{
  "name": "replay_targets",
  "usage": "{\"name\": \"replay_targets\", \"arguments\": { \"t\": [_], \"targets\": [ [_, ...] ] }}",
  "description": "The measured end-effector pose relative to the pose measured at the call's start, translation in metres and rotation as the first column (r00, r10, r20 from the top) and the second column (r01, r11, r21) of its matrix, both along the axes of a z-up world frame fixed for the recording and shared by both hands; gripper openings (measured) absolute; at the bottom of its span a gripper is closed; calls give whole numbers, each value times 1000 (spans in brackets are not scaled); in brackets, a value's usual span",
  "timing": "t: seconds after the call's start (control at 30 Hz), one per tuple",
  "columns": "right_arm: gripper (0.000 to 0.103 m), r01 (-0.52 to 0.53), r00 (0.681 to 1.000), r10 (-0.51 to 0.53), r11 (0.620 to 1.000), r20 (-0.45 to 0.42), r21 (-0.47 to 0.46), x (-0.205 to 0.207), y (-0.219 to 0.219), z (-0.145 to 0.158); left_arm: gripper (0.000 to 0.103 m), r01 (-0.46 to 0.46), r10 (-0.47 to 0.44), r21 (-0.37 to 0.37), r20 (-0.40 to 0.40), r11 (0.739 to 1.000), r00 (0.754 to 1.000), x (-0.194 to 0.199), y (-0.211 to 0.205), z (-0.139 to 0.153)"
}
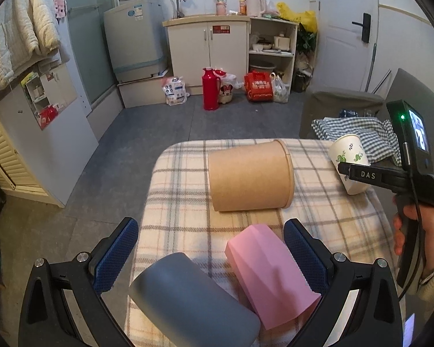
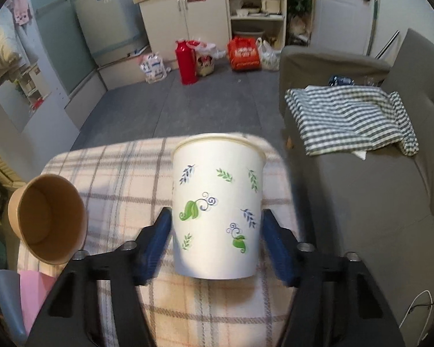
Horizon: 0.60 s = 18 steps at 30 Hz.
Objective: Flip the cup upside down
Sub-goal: 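Close the right gripper on the leaf-print cup's side and lift it, then carry the cup with the right gripper toward the left tool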
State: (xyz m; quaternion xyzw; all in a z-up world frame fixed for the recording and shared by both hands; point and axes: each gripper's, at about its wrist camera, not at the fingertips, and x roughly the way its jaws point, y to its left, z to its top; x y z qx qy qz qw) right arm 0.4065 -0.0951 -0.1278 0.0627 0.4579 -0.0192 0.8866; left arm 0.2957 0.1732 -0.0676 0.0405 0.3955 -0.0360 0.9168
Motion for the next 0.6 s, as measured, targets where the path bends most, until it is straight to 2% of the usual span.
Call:
{"name": "replay_targets", "arguments": {
  "t": [0.13, 0.33, 0.47, 0.6],
  "targets": [
    [59, -11, 1000, 12, 1000, 28, -25, -23, 0, 23, 103, 4, -4, 2, 19, 1000, 1000, -12, 0, 18],
    [59, -7, 993, 11, 999, 115, -37, -90, 3, 100, 103, 9, -6, -32, 91, 999, 996, -56, 2, 68],
    [59, -2, 983, 10, 999, 183, -42, -158, 9, 156, 103, 16, -10, -40, 148, 999, 989, -95, 6, 103],
    [59, -16, 974, 25, 999, 224, -43, -225, 27, 187, 103, 15, -4, -58, 187, 998, 982, -137, 14, 126]
  ]
}}
